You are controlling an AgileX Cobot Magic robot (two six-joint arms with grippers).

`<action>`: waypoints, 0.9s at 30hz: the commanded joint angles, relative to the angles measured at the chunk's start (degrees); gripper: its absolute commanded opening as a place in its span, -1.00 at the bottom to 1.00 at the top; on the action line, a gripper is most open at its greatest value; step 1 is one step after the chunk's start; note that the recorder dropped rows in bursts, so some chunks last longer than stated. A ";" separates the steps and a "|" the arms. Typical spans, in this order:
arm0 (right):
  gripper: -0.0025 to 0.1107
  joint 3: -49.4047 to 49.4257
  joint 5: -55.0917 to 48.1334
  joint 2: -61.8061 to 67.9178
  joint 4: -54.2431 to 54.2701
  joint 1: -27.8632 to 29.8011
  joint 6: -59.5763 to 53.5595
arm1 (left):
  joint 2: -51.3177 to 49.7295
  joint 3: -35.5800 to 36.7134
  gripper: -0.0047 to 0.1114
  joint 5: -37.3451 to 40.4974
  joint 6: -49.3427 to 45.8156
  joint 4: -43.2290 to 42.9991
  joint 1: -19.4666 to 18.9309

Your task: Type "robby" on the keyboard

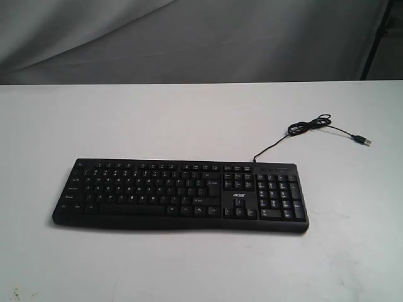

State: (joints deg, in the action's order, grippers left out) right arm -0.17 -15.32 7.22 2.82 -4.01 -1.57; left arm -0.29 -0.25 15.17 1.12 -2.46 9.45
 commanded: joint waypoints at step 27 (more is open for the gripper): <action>-0.96 -8.42 -9.29 -0.30 2.37 0.03 0.16 | 0.29 0.25 -0.92 0.06 0.16 -0.27 0.36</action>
State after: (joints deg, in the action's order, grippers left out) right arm -3.84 -20.90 7.12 4.00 -4.01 -1.57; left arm -0.29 -0.25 15.17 1.12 -2.46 9.45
